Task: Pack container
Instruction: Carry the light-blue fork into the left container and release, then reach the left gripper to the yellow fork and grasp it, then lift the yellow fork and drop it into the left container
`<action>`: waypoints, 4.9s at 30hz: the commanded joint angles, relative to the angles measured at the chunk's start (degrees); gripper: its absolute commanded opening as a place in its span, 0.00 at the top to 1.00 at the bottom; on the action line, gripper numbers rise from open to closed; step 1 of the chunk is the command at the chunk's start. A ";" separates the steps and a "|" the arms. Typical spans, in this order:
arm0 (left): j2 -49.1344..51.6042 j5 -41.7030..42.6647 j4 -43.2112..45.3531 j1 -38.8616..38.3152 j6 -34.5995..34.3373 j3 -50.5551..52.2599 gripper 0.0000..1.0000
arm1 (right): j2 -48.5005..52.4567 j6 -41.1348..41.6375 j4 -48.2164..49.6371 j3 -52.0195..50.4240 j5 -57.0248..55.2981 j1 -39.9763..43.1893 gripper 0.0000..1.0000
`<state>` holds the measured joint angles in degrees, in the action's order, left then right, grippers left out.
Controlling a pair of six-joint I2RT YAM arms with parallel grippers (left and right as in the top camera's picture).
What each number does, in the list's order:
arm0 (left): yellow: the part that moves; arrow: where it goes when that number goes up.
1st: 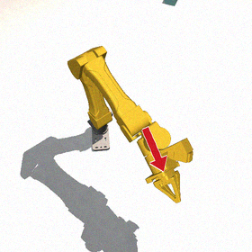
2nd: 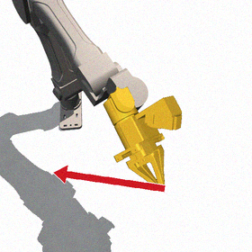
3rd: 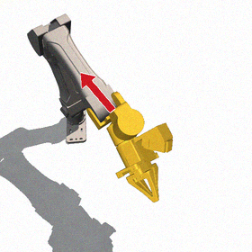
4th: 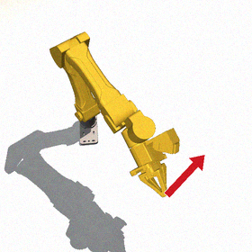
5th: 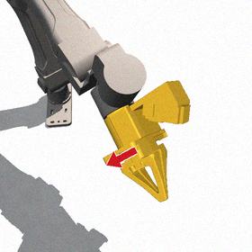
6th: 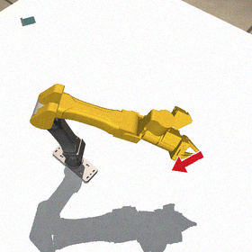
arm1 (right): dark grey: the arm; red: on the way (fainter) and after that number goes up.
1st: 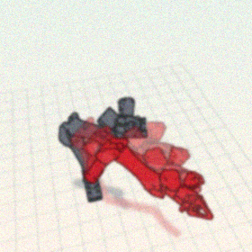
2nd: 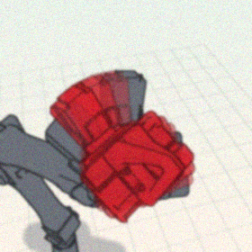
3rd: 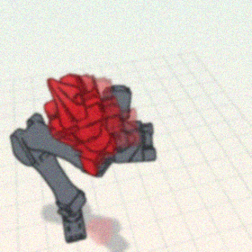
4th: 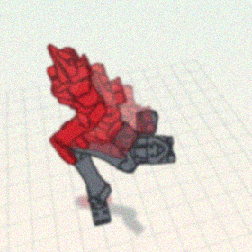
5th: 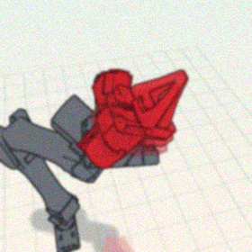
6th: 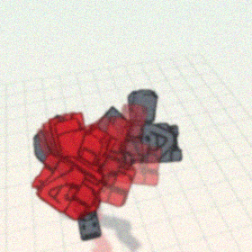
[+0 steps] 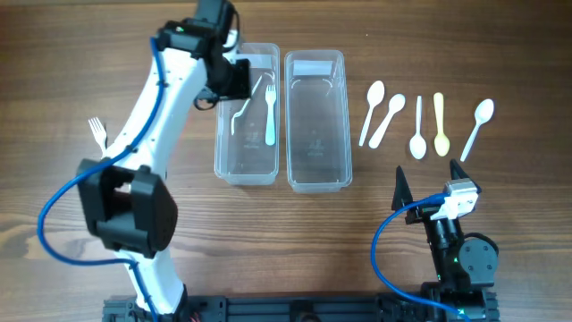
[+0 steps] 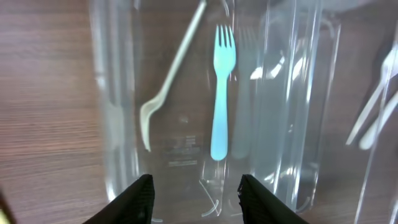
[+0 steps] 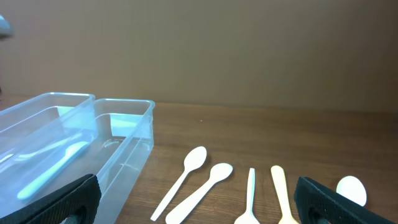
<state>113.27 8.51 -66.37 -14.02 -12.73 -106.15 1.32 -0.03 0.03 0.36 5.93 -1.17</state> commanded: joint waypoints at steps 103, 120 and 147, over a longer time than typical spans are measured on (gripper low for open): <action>-5.44 -12.20 18.78 22.27 10.54 24.61 0.94 | -0.13 0.02 0.31 -0.07 -0.61 0.24 0.00; -7.91 2.27 9.49 4.11 1.73 7.85 0.90 | -0.13 0.04 0.31 -0.07 -0.61 0.24 0.00; -12.72 -15.26 -9.11 17.35 3.65 -4.52 0.53 | -0.13 0.04 0.31 -0.07 -0.61 0.24 0.00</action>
<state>101.38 -1.52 -70.22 -2.04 -10.61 -110.04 1.32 -0.03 0.03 0.36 5.93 -1.17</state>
